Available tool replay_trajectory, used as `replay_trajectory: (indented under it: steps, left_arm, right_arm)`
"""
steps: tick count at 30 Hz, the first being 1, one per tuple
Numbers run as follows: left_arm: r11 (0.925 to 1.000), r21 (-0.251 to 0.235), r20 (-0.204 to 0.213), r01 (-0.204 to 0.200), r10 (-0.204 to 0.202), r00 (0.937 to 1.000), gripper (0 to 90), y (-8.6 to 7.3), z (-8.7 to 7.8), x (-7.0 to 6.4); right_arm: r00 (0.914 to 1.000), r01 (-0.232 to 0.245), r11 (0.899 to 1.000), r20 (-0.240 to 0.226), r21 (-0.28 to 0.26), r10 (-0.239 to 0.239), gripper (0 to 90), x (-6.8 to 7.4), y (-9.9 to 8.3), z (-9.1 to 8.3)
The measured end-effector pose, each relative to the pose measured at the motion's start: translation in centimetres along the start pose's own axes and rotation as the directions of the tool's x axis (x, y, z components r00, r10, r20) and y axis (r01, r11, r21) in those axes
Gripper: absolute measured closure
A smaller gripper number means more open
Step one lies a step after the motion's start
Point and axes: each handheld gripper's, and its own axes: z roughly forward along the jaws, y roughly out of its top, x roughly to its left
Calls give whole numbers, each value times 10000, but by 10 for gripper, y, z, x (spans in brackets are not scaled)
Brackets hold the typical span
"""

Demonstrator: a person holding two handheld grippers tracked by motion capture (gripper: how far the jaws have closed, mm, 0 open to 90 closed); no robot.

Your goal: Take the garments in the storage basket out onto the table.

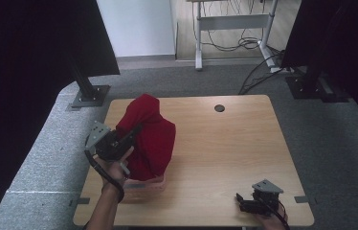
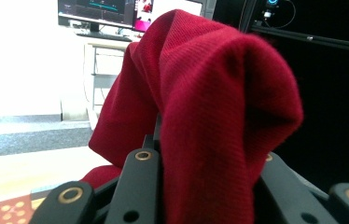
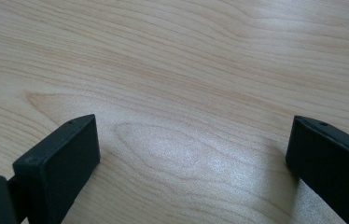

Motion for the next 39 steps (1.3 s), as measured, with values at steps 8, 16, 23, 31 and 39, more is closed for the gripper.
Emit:
replay_trajectory:
  steps: [8, 16, 23, 31, 39]
  left_arm:
    - [10000, -14, 98, 92, -92, 9999, 741, 2, 4, -4]
    - [9999, 51, 149, 87, -88, 9999, 741, 2, 9, -7]
    - [10000, 23, 174, 30, -30, 9998, 741, 5, 11, -10]
    - [10000, 72, 273, 28, -30, 9996, 741, 7, 16, -16]
    - [10000, 96, 331, -3, 0, 9995, 740, 7, 23, -22]
  right_arm:
    - [10000, 5, 10000, -2, 12, -5, 25, 0, 0, 0]
    - [10000, 6, 10000, -2, 10, -6, 25, 0, 0, 0]
    - [10000, 5, 10000, -1, 10, -5, 25, 0, 0, 0]
    - [10000, 7, 10000, -1, 10, -7, 25, 0, 0, 0]
    - [10000, 8, 10000, -3, 11, -8, 25, 0, 0, 0]
